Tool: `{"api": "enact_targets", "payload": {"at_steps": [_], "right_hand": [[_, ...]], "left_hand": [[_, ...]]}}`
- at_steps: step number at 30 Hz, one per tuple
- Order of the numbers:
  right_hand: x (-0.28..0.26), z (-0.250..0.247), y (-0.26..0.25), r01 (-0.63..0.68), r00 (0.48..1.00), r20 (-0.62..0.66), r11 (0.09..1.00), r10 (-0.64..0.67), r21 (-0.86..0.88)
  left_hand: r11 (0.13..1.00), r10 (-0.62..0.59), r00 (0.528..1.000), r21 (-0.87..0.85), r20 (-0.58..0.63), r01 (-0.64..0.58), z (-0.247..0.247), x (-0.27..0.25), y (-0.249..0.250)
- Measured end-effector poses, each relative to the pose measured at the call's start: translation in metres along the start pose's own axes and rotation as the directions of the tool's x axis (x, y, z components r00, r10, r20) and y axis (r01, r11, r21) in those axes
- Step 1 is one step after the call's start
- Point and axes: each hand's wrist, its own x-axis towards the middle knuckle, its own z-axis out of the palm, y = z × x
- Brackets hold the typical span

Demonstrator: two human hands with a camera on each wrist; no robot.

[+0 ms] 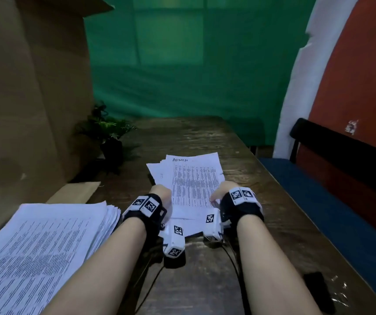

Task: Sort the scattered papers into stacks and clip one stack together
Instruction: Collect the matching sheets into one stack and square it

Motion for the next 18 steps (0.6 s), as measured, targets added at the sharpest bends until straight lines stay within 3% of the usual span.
{"api": "enact_targets", "payload": {"at_steps": [2, 3, 4, 5, 8, 11, 12, 14, 16, 18], "right_hand": [[-0.009, 0.005, 0.0, 0.018, 0.999, -0.033, 1.0, -0.019, -0.02], [-0.015, 0.006, -0.001, 0.016, 1.0, -0.022, 0.999, -0.017, -0.028], [-0.022, 0.007, -0.002, 0.018, 1.0, 0.005, 0.999, -0.018, -0.039], [-0.03, 0.007, -0.001, 0.025, 0.999, 0.038, 0.999, -0.024, -0.033], [-0.064, -0.002, 0.003, 0.018, 0.99, 0.136, 0.999, -0.024, 0.045], [-0.085, -0.009, 0.017, 0.021, 0.999, 0.038, 0.972, -0.03, 0.236], [-0.09, -0.011, 0.021, 0.046, 0.999, 0.001, 0.915, -0.051, 0.4], [-0.1, -0.018, 0.026, 0.142, 0.989, -0.071, 0.673, -0.132, 0.726], [-0.121, -0.032, 0.019, 0.289, 0.951, -0.196, 0.468, -0.238, 0.835], [-0.144, -0.051, 0.008, 0.467, 0.88, -0.381, 0.371, -0.284, 0.803]], "left_hand": [[0.963, 0.095, 0.995, 0.256, -0.022, -0.086, 0.007, -0.001, -0.017], [0.975, 0.069, 0.997, 0.214, -0.045, -0.057, 0.012, 0.002, -0.024], [1.0, -0.004, 0.999, -0.016, -0.046, 0.004, 0.012, -0.001, -0.027], [0.972, -0.035, 0.997, -0.233, -0.066, 0.019, 0.011, -0.006, -0.031], [0.838, -0.025, 0.988, -0.543, -0.151, -0.062, 0.017, -0.003, -0.052], [0.633, 0.051, 0.968, -0.742, -0.245, -0.221, 0.015, -0.023, -0.067], [0.595, 0.101, 0.953, -0.75, -0.286, -0.289, 0.006, -0.051, -0.06], [0.548, 0.184, 0.919, -0.74, -0.348, -0.39, -0.015, -0.093, -0.048], [0.477, 0.27, 0.85, -0.704, -0.451, -0.526, -0.033, -0.115, -0.041], [0.448, 0.301, 0.735, -0.59, -0.607, -0.671, -0.052, -0.133, -0.033]]}}
